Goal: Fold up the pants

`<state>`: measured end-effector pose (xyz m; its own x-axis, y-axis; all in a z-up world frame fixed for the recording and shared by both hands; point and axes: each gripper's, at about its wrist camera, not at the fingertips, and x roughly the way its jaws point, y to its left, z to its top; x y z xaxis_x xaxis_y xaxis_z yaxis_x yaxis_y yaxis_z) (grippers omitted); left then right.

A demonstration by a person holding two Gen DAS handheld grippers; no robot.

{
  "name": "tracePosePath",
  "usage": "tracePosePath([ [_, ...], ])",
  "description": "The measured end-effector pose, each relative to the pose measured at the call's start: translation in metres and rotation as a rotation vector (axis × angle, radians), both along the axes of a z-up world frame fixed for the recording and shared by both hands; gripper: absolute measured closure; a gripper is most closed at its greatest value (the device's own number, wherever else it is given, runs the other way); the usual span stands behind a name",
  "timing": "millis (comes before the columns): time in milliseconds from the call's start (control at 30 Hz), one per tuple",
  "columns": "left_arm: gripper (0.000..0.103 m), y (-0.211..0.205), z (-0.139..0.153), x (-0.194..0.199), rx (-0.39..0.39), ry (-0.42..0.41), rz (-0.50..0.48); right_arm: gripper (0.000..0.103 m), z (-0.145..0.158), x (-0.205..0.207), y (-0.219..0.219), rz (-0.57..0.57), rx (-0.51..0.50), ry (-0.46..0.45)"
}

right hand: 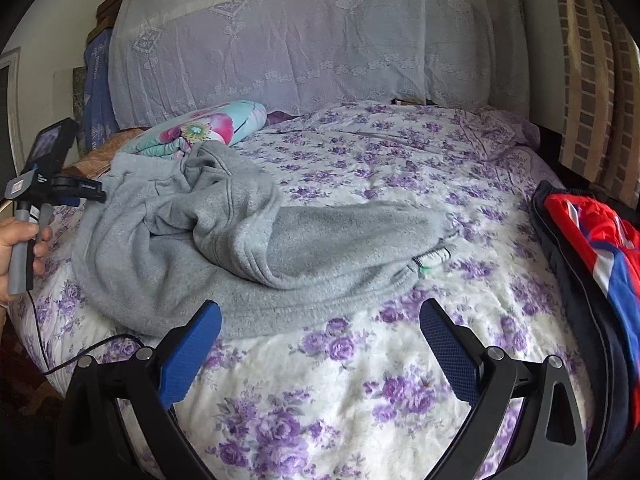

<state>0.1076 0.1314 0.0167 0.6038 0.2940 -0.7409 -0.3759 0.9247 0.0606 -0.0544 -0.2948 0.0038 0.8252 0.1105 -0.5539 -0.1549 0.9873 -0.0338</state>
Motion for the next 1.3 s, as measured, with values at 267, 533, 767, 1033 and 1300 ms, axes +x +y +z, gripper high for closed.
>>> tracePosePath([
  [267,0.017,0.016,-0.024,-0.019,-0.222,0.001,-0.069,0.003,0.075,0.109,0.071,0.266,-0.064,-0.078],
  [533,0.015,0.004,-0.063,0.046,-0.308,0.126,-0.099,0.004,0.015,0.294,0.163,0.265,-0.227,0.275],
  [767,0.087,0.006,-0.034,-0.004,-0.498,-0.063,-0.242,0.090,-0.007,0.295,0.168,0.329,-0.134,0.322],
  [1033,0.084,-0.001,0.041,-0.126,-0.476,-0.318,-0.258,0.088,0.080,0.293,0.233,0.521,-0.029,0.151],
  [1300,0.049,0.099,-0.062,-0.133,-0.557,-0.047,0.160,0.021,0.040,0.273,0.301,0.313,-0.385,-0.110],
])
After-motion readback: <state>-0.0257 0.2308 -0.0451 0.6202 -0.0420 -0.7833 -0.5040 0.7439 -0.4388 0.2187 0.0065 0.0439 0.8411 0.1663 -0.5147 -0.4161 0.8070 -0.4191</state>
